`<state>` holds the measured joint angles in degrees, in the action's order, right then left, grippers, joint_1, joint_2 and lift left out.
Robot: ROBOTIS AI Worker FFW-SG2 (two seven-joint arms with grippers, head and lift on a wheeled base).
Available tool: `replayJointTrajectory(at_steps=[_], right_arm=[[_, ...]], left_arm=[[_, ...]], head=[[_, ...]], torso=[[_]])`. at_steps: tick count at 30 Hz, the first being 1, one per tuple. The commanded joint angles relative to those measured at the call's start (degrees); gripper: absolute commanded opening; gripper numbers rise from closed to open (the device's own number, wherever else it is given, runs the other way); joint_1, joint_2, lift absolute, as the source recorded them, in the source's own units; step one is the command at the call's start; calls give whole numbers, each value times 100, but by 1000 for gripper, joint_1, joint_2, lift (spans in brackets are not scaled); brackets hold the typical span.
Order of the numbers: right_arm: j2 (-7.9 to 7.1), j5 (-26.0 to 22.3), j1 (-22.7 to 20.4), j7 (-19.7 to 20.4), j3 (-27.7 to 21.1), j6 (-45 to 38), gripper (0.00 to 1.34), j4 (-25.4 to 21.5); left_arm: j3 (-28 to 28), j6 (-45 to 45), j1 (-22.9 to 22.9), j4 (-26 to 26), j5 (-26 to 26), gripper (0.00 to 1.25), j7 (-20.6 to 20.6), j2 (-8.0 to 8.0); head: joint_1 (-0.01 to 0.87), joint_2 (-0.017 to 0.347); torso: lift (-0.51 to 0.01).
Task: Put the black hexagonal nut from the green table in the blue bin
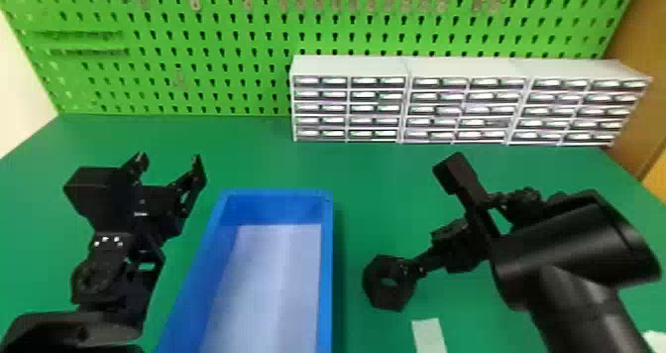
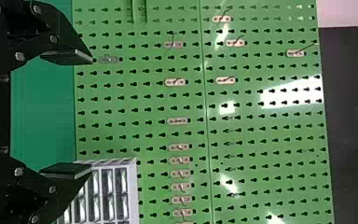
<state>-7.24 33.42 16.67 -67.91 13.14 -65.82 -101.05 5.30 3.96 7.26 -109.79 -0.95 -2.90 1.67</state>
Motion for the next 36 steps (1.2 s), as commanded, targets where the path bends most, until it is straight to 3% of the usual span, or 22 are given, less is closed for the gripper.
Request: replayJointTrajectory(at_steps=[1,5,17,28,36], right_arm=[[109,94,99,-3,-30,237,1218,331],[240,173,143,-3,-127,509,1220,577],[346,191,293,32,-259,1107,1215,1237],[486,15,346,559,-734,1546,1220,1492],[486,-90,398,656,-593,1625,1218,1790]], left_arm=[[-11,0,-14,10,-2,815,0,0],[-29,0,-23,10,7,815,0,0],[-55,-18,-32,27,7,815,0,0],[-82,-18,-32,36,16,815,0,0],[-99,-27,-49,54,16,815,0,0]], head=[[657,57],[657,57],[657,57],[657,57],[657,57]], torso=[[-95],[-95],[-95],[-95],[-95]])
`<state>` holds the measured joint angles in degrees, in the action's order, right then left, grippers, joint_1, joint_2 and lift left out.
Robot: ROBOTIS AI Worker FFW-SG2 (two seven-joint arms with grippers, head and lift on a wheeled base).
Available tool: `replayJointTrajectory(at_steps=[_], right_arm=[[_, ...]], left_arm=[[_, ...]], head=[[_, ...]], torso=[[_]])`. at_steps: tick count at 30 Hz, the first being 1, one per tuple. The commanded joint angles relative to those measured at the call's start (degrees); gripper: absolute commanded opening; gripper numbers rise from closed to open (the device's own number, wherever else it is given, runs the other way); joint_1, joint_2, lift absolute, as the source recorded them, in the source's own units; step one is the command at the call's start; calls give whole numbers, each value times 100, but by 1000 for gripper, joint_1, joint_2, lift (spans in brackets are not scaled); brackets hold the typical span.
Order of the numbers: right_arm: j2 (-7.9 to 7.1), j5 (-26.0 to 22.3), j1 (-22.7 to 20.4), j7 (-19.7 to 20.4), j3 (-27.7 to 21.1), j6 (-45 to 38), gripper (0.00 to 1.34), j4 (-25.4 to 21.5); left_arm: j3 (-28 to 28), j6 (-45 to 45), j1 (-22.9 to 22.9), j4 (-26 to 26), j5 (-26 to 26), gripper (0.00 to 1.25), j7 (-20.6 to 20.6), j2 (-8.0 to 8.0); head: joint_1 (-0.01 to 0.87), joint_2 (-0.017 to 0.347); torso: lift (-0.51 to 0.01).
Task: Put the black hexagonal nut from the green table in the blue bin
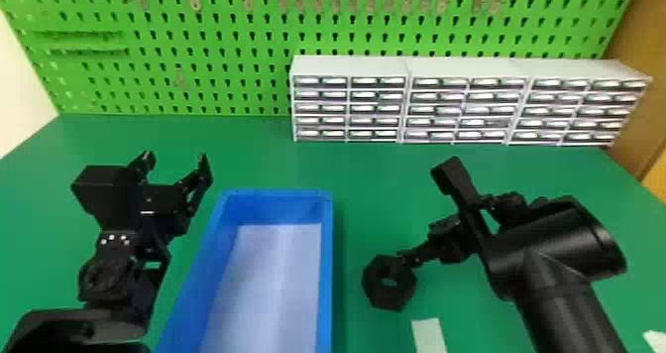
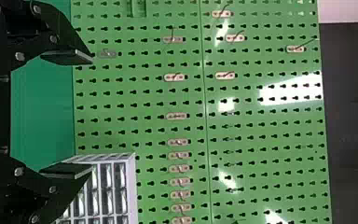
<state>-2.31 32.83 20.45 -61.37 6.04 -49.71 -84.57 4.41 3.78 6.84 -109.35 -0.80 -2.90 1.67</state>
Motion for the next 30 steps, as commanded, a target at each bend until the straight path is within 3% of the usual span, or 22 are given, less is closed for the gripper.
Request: replayJointTrajectory(at_steps=[1,30], right_arm=[[-7,-40,20,2,152,14,1216,178],[-59,-128,-112,90,398,31,1216,363]], left_arm=[[-19,-9,-8,10,1,815,0,0],[-55,-140,-43,89,62,815,0,0]], head=[[657,57],[657,57]], torso=[[-95],[-95]])
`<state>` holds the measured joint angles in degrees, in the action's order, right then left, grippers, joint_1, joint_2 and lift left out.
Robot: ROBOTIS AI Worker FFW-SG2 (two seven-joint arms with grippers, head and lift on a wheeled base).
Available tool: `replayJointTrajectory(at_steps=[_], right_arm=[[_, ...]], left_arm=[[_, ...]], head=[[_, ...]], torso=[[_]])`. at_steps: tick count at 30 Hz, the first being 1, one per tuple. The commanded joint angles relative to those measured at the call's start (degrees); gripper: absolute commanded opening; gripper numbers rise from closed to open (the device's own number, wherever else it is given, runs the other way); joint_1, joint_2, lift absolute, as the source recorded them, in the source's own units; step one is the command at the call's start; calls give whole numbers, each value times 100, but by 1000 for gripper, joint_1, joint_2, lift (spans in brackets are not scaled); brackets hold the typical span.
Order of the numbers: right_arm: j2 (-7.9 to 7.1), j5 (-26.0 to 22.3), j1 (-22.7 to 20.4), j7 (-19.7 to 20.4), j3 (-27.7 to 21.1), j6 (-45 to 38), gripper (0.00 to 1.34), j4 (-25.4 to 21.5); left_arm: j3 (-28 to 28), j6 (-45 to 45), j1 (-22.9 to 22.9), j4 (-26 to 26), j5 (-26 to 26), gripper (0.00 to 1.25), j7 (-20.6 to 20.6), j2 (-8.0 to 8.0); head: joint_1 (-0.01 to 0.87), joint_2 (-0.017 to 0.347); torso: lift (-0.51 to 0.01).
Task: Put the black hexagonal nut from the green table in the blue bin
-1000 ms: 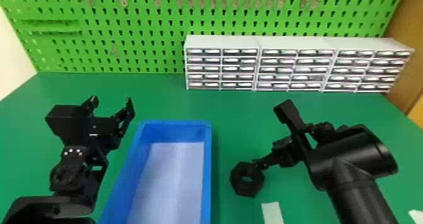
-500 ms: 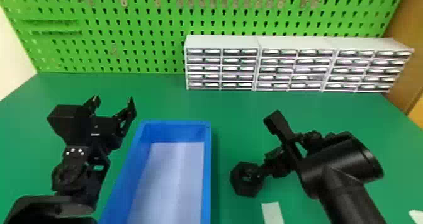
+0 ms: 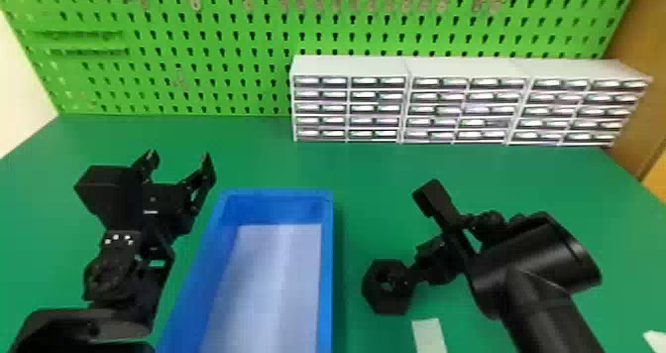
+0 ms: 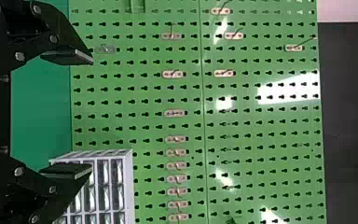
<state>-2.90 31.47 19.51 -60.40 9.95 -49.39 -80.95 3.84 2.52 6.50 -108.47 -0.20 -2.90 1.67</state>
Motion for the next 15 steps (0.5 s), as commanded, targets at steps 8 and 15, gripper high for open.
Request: replayJointTrajectory(at_steps=[8,15], right_arm=[[-9,61,-53,2,-20,-26,1190,0],[-18,114,-61,2,-73,-158,520,0]], left_arm=[[-6,-32,0,10,12,815,18,-9],[-6,-50,-8,19,12,815,26,-9]], head=[[657,57],[657,57]], torso=[[-95],[-95]])
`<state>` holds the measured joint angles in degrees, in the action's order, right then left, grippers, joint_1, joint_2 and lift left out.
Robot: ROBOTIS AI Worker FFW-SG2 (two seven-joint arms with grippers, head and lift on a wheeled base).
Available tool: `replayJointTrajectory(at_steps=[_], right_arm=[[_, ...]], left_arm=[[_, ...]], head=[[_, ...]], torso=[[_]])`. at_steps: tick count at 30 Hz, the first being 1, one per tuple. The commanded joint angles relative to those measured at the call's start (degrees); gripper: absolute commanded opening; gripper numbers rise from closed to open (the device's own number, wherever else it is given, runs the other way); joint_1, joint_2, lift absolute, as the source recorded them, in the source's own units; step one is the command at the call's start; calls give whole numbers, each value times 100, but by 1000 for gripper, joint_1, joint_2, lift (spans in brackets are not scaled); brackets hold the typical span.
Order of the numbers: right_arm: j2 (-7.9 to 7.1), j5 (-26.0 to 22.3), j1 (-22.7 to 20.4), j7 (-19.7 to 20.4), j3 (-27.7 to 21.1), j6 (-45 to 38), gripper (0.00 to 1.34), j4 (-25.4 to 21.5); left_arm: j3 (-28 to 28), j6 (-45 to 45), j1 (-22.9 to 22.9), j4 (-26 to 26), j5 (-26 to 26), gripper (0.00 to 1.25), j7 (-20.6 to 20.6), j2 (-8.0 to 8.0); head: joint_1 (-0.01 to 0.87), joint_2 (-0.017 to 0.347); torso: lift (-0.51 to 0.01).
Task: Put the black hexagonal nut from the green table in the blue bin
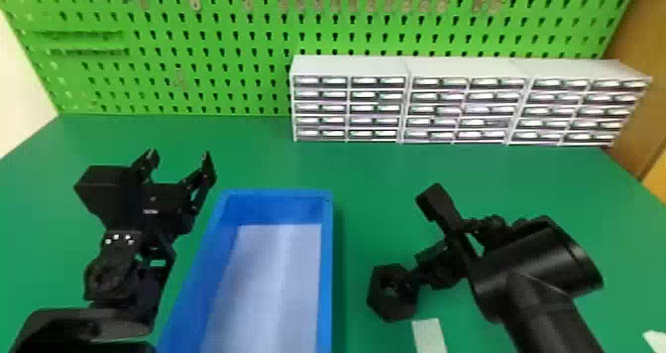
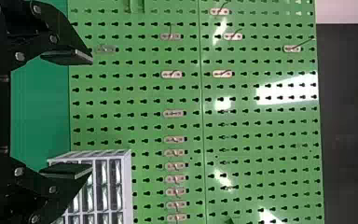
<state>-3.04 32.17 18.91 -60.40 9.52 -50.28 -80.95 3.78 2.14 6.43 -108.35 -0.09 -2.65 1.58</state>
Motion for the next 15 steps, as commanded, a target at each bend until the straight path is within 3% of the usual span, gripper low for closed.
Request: replayJointTrajectory(at_steps=[1,6,15], right_arm=[[-4,44,-2,2,-38,-87,454,0],[5,27,-10,11,-91,-96,261,0],[-4,-140,-89,90,-249,-26,245,-27]], left_arm=[[0,-12,7,-2,0,815,2,0],[9,-21,7,7,0,815,2,0],[9,-21,7,7,0,815,2,0]], head=[[657,57],[657,57],[657,57]], torso=[[-95],[-95],[-95]])
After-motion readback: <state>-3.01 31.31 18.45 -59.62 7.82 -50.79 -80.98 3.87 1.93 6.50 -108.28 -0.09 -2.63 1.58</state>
